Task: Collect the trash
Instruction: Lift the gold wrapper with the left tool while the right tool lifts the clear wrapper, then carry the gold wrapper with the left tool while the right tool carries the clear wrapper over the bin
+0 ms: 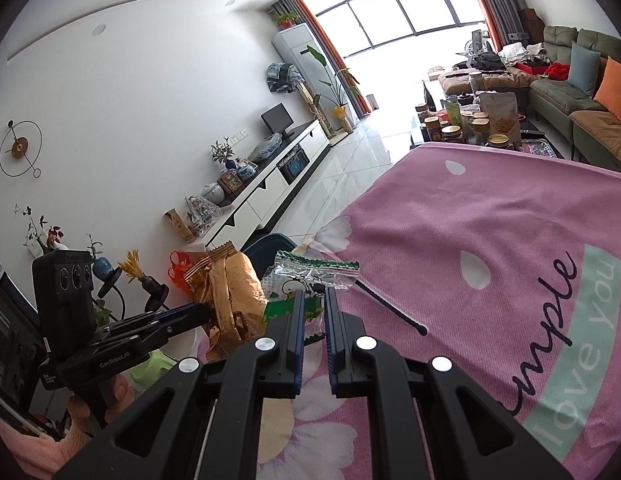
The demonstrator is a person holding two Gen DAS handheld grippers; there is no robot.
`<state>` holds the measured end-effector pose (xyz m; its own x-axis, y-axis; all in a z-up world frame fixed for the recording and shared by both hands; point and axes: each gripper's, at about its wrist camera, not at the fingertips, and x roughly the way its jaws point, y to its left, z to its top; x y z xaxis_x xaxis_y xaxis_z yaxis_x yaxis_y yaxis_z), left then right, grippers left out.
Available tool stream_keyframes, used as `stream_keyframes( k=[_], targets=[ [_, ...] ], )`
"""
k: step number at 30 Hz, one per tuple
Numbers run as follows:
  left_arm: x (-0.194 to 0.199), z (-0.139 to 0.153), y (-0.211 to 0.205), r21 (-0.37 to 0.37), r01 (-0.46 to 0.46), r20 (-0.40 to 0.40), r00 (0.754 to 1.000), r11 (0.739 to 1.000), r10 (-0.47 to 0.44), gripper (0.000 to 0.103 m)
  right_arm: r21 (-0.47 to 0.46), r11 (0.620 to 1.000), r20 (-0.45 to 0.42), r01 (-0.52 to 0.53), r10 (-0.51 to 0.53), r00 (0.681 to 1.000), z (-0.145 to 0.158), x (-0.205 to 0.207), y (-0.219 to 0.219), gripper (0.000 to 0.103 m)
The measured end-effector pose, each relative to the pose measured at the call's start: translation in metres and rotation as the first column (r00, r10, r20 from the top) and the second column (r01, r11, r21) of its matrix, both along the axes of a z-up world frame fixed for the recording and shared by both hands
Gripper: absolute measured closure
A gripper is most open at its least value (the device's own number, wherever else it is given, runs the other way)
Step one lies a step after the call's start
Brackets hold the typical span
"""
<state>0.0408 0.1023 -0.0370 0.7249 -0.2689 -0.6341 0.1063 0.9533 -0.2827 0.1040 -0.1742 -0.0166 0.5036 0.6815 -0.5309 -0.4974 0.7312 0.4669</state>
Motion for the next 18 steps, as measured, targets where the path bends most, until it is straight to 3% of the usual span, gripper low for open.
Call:
stream_keyframes(
  k=[18],
  targets=[
    [-0.003,0.001,0.017,0.007,-0.052,0.005,0.999,0.999,0.052,0.092,-0.008,0.999,0.011,-0.054,0.054,0.998,0.002,0.005,0.023,0.095]
  ],
)
